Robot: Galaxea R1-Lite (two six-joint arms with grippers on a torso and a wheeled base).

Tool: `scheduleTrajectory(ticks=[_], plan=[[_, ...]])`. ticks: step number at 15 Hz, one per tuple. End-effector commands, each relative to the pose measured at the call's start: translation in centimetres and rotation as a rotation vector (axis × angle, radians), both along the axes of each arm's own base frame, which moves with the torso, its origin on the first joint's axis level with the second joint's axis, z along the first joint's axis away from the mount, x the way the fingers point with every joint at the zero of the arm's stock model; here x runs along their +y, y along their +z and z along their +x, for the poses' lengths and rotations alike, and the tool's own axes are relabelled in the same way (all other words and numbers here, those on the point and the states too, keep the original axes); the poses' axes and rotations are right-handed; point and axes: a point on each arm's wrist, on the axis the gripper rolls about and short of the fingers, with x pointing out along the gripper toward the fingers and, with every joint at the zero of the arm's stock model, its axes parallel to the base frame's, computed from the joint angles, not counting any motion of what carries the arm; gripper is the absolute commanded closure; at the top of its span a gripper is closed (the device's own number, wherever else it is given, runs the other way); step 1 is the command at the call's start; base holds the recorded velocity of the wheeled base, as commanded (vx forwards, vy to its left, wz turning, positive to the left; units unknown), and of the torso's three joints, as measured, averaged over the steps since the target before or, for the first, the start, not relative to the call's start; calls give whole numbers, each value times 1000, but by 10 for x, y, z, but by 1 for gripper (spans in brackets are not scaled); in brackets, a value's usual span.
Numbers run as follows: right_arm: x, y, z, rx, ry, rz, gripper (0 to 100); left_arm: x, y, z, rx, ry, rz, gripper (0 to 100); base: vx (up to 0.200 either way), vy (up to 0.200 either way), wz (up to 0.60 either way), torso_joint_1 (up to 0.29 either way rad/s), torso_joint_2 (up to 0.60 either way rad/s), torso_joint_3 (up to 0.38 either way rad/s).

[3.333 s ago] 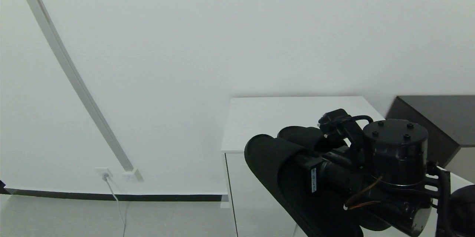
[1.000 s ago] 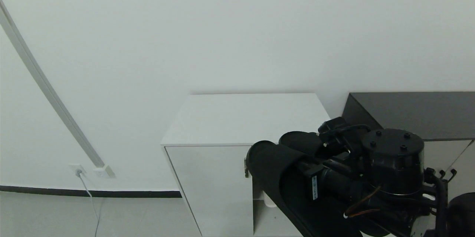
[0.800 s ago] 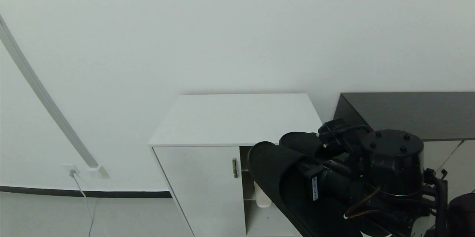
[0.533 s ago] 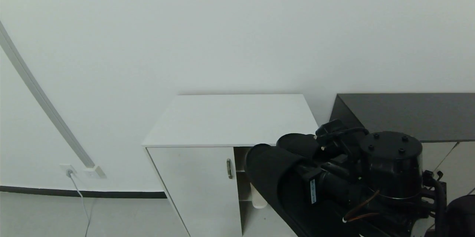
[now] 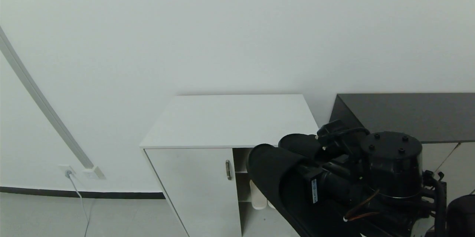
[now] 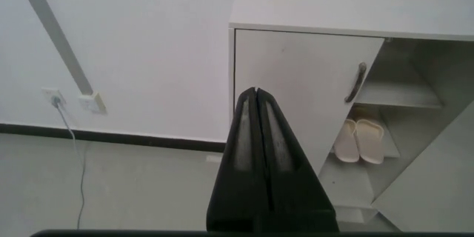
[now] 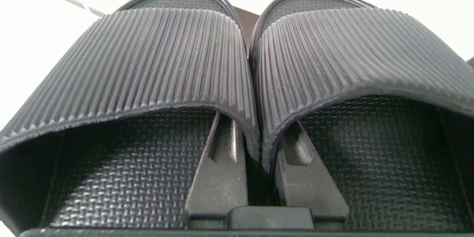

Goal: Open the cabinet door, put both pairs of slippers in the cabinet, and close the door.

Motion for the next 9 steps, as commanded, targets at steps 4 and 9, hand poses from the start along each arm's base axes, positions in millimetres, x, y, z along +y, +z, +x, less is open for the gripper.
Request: scheduleTrajectory(ticks=[4,9], plan=[[0,-2,-1,5,3,-5,100,0,0,0,1,-1,0,100,0,0,0,-140,306,171],[-1,-3,-2,0,6,-20,100,0,0,0,1,1,0,100,0,0,0,-159,370,209]])
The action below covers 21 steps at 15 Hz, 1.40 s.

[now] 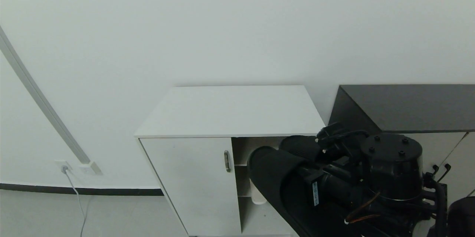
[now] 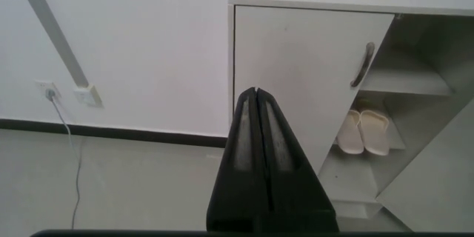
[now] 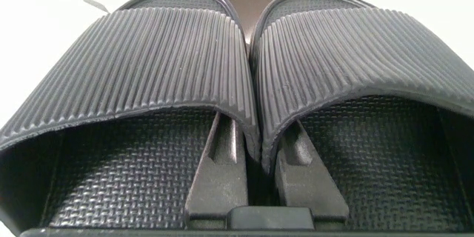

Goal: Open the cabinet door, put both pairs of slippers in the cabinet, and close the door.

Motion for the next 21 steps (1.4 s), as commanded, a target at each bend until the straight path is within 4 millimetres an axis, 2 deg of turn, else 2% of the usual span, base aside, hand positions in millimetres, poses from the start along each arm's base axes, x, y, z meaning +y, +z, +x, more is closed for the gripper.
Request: scheduleTrajectory(ticks=[1,21], plan=[[0,-1,0,1,-1,-2,100,0,0,0,1,-1,0,100,0,0,0,-173,393,222],[1,-4,-1,9,6,-13,100,0,0,0,-1,-3,0,100,0,0,0,-195,507,312]])
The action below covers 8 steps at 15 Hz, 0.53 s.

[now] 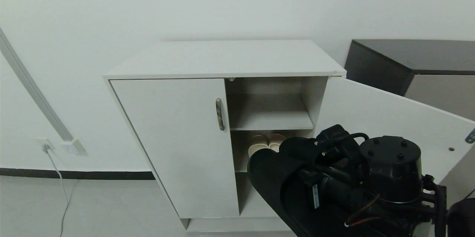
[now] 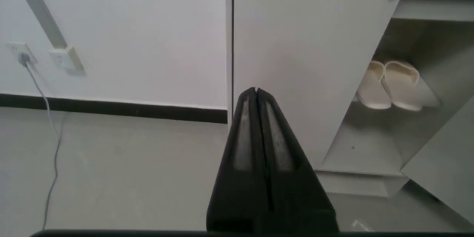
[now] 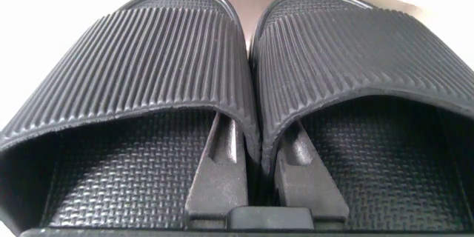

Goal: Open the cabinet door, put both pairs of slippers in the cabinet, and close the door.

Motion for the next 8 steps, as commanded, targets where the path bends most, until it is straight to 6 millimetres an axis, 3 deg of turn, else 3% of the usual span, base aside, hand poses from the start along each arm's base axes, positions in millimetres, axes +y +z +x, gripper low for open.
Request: scheduleTrajectory(ticks=[1,8], plan=[[1,-2,0,4,0,-4,100,0,0,0,1,2,0,100,0,0,0,-134,476,334],[3,-3,-2,2,12,-2,100,0,0,0,-1,2,-1,100,0,0,0,-87,456,364]])
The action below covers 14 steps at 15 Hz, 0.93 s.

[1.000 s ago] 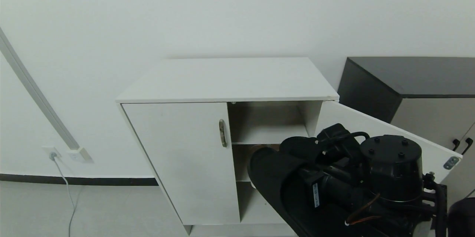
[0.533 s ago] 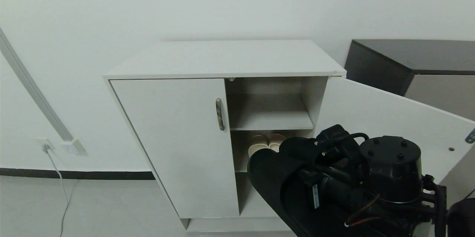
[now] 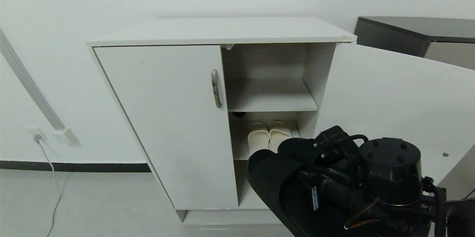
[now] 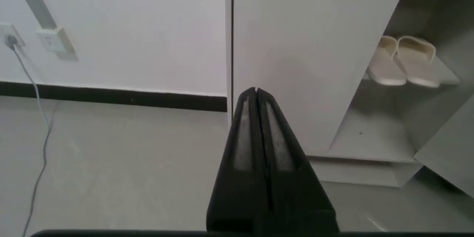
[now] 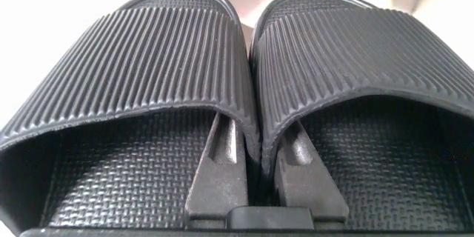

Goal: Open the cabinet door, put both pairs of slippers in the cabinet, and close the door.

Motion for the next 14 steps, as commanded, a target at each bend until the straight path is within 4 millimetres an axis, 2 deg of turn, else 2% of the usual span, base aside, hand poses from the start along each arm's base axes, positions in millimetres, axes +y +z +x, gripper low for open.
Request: scheduleTrajectory(ticks=[1,5,14], plan=[[1,-1,0,1,1,-2,100,0,0,0,0,1,0,100,0,0,0,-36,442,403],[1,-2,0,3,1,-4,100,0,0,0,0,1,0,100,0,0,0,-7,322,315],[2,-5,1,8,1,-10,100,0,0,0,0,0,0,100,0,0,0,0,15,13]])
